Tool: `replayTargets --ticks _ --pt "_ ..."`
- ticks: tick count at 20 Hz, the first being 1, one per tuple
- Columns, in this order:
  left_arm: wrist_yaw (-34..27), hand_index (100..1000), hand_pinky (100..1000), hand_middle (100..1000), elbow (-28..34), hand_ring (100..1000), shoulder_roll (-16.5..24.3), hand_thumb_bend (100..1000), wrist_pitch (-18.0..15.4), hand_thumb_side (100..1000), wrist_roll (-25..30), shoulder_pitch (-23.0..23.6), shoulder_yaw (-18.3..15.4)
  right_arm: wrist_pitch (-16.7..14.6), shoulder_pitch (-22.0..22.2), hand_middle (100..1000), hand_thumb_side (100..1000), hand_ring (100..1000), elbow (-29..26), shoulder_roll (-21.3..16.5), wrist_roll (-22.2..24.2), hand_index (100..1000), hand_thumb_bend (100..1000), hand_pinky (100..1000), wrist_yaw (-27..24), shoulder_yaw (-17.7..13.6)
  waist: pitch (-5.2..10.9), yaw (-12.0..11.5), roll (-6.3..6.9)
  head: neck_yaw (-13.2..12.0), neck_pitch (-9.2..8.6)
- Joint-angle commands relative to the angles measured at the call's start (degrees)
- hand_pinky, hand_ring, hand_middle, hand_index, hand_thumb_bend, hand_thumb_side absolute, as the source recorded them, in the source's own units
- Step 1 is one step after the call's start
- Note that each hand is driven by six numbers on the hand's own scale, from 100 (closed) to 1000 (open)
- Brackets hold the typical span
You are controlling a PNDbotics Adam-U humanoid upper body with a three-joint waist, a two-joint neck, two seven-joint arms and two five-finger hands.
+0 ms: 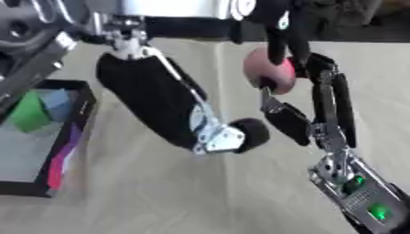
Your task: Pick up the objects with one hand, pass them to the other hand, and then place them into the box on the other side of the table.
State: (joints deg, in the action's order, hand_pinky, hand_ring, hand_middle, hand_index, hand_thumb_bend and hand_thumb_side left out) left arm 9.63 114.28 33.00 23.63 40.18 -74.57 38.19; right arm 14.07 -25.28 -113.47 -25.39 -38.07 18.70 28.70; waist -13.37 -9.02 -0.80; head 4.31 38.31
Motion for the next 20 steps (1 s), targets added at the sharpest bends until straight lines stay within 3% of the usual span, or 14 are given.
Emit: replayTargets --ticks 1,2,8,11,15,20 --pt "3.79 882 838 755 0.31 1000 -0.57 344 1.77 300 -0.02 -1.46 1.75 -0.55 -1.03 495 100 553 -1.12 -0.6 1.36 527 100 664 2.29 0.7 1.37 -0.07 0.12 -0.3 0.36" --pt "4.48 900 825 765 0.31 1000 -0.73 379 1.95 250 -0.05 -1.52 2.04 -0.53 -1.04 496 100 555 -1.12 -0.59 1.61 528 100 668 2.51 0.84 1.33 -0.09 0.12 -0.3 0.38" --pt "10.65 907 823 765 0.31 1000 -1.75 370 3.32 247 -1.15 -1.35 3.6 0.16 -1.16 496 100 555 -1.12 -0.5 3.43 528 100 668 3.89 1.78 1.07 -0.03 0.09 -0.33 0.32" --pt "11.93 857 799 746 0.07 979 -0.52 367 3.68 153 -2.21 -0.87 2.3 -0.3 -1.13 493 100 555 -1.12 -0.73 3.26 525 100 668 5.03 1.81 0.97 -0.4 0.03 0.66 0.26" --pt "15.18 841 804 740 -0.48 992 3.06 336 5.34 146 -5.45 1.69 1.33 -1.43 -1.28 491 100 555 -1.12 -0.56 3.08 524 100 667 7.43 2.47 0.7 -0.44 -0.16 1.77 0.51" --pt "17.2 827 805 735 -5.71 995 3.22 327 5.86 148 -8.88 3.61 2.03 -3.2 -1.79 489 100 555 -1.12 -0.31 2.4 522 100 666 9.13 2.82 0.57 -0.34 -0.42 1.83 0.79"
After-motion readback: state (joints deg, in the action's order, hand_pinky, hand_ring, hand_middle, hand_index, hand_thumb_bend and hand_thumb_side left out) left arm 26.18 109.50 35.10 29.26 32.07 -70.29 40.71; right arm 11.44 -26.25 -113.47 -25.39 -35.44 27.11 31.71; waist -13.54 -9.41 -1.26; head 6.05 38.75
